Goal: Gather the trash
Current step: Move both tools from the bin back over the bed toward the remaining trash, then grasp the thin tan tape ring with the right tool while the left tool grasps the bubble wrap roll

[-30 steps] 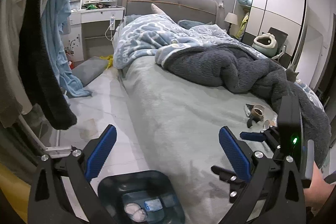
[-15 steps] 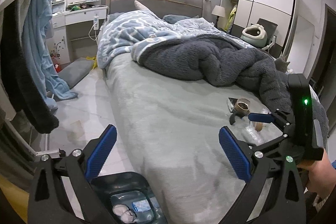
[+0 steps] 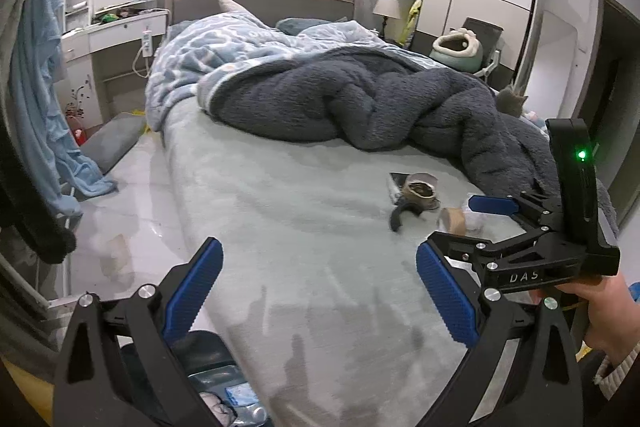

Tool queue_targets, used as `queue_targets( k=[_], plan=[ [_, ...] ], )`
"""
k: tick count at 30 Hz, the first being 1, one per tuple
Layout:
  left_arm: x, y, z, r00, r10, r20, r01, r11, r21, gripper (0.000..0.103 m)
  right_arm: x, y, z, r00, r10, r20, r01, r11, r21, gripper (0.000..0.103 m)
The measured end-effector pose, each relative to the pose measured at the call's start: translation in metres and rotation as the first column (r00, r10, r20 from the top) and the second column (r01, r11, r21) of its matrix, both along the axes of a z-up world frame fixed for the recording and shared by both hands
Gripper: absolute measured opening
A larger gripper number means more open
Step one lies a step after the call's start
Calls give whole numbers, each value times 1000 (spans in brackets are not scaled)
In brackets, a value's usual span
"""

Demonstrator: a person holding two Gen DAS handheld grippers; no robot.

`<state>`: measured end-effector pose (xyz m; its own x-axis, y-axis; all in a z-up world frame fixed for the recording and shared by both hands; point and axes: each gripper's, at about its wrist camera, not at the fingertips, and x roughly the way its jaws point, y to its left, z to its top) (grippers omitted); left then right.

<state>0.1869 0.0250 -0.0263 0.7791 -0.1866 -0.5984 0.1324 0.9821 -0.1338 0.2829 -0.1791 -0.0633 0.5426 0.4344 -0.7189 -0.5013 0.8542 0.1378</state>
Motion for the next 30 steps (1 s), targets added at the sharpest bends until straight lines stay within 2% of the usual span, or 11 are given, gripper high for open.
queue_targets(
  k=[8,14,18,22,28,30],
  plan=[
    [10,-30,-9,998,-52,-20,52,999,2,98,4,-31,-9,999,-27,-37,29,998,53,73],
    [17,-50,-19,995,-91,-38,92,996,6,98,12,-47,-23,993,-36,-110,50,990,132,60],
    [21,-65,-27,990,-131,-56,131,991,1,97,17,-54,-31,988,-19,-153,49,980,195,54],
    [28,-78,-37,981,-168,-91,167,986,-23,90,23,-57,-38,983,-9,-185,53,970,235,50],
    [38,-94,-54,969,-203,-144,196,979,-57,85,25,-54,-35,983,18,-184,35,960,277,44],
    [41,-99,-59,964,-214,-159,206,976,-67,84,26,-52,-37,982,20,-187,34,959,280,37]
  ],
)
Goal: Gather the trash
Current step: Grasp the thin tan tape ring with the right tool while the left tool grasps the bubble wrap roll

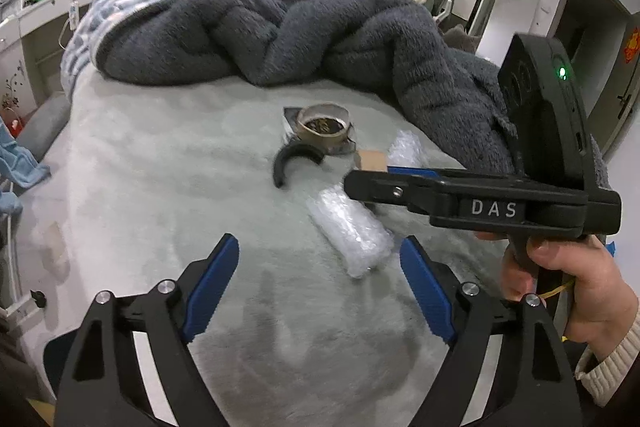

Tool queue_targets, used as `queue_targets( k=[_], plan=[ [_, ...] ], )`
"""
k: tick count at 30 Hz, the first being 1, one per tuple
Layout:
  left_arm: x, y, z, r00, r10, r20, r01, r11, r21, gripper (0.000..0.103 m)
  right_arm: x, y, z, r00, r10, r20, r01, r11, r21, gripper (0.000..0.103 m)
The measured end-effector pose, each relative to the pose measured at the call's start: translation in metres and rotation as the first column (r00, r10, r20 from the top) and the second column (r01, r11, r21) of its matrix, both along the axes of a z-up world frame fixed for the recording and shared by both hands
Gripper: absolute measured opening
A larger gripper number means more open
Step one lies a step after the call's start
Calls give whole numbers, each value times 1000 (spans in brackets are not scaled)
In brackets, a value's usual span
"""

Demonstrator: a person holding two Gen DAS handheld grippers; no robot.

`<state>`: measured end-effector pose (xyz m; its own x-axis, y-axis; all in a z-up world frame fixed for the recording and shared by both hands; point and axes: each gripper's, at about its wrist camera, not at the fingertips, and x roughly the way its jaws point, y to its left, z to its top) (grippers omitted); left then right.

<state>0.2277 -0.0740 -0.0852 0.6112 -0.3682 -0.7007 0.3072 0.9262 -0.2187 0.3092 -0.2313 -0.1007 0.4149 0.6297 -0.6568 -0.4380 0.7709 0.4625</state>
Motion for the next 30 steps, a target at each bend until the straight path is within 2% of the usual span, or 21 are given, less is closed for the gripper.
queue_targets(
  k=[2,5,19,24,30],
  plan=[
    [2,-5,-5,1000,-8,-13,8,1000,-3,82,2,1,-3,1000,-2,2,2,1000,-1,21],
    [4,-13,-11,999,-26,-38,26,1000,-8,79,1,2,-1,1000,5,14,-5,1000,8,10],
    [16,-33,-23,998,-14,-68,12,999,-32,70,-5,-25,10,999,-8,44,5,999,52,6],
    [17,-41,-25,998,-7,-63,6,1000,-15,62,-8,-35,13,998,-16,54,13,999,51,5],
    [19,-43,-29,997,17,-71,-16,1000,5,48,-11,-34,11,998,-12,56,10,1000,25,5]
  ],
)
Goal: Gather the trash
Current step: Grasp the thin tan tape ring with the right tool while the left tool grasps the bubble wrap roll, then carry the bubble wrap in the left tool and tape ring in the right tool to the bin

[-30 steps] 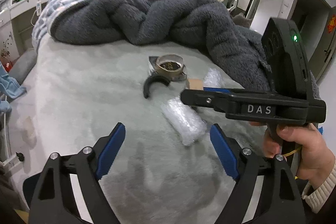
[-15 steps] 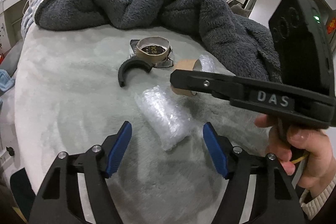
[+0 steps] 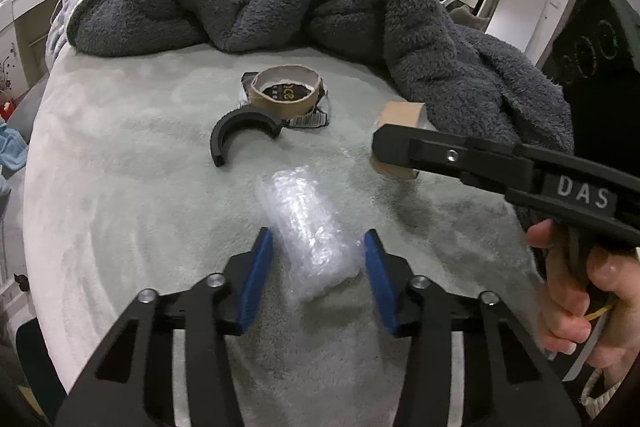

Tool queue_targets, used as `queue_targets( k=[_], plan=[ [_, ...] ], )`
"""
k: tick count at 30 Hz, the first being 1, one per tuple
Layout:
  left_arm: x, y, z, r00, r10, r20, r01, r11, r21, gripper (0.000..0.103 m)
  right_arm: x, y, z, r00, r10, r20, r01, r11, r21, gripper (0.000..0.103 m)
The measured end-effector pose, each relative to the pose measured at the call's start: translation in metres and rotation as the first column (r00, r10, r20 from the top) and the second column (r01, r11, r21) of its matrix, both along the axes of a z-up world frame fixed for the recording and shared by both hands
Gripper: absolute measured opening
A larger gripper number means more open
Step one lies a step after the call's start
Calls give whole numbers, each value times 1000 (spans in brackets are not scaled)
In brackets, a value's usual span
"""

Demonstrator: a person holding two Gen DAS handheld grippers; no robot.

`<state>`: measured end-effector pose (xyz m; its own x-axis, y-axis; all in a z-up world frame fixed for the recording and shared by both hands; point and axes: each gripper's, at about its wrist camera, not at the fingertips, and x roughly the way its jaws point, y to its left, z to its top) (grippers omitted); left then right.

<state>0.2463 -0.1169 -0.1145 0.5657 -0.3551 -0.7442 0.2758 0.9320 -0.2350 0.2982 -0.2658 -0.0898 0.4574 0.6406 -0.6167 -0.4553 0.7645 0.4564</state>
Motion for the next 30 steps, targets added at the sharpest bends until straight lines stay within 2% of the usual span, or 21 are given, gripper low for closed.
queue_targets(
  k=[11,30],
  plan=[
    [-5,9,4,999,43,11,-44,999,17,44,-5,3,5,1000,28,5,-28,1000,1,6],
    [-38,63,21,986,167,19,-167,985,37,44,-28,35,28,991,121,52,-118,992,-44,6]
  ],
)
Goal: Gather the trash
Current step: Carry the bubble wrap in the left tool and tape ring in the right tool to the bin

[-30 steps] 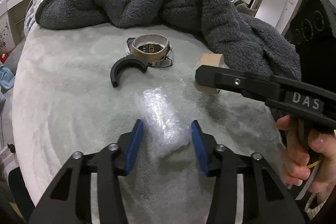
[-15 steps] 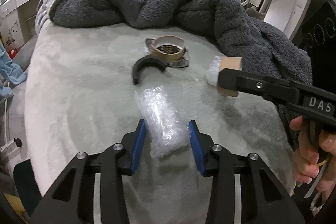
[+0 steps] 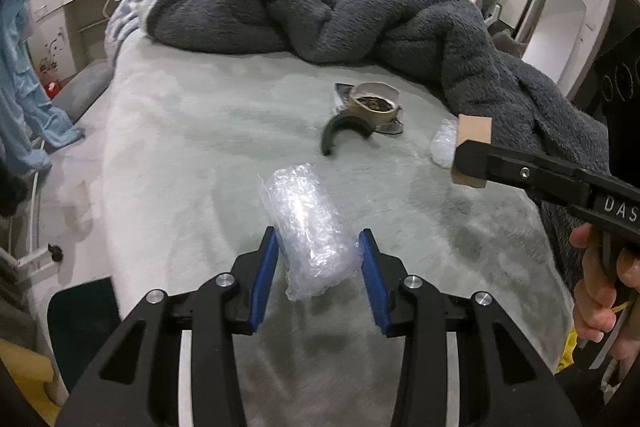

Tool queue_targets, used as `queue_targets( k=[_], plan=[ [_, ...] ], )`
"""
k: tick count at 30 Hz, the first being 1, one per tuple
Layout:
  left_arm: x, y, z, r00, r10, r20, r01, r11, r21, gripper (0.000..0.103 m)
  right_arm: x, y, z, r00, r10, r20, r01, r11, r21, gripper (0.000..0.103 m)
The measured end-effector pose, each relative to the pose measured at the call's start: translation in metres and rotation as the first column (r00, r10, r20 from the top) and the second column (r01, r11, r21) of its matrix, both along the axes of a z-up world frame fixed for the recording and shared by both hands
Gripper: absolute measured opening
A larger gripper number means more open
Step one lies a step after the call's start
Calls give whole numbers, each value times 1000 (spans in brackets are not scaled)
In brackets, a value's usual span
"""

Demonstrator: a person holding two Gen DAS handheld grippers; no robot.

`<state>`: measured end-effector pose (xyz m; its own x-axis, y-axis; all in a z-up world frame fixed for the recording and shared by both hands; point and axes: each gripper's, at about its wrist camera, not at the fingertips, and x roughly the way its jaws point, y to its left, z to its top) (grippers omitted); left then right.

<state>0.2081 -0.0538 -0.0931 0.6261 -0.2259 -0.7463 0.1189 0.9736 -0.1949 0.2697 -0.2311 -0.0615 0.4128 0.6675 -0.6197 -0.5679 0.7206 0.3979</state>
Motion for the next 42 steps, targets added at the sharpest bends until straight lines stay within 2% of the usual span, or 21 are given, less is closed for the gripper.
queue_targets(
  k=[12,24,42],
  plan=[
    [-26,46,-3,996,83,-37,-84,996,-12,44,-16,43,16,997,70,15,-70,997,-21,6],
    [-41,102,-10,982,176,-72,-176,984,0,44,-24,95,32,992,126,25,-125,992,-24,6],
    [-52,168,-37,959,224,-173,-226,974,4,44,-36,172,26,979,203,-3,-203,975,-96,6]
  ],
)
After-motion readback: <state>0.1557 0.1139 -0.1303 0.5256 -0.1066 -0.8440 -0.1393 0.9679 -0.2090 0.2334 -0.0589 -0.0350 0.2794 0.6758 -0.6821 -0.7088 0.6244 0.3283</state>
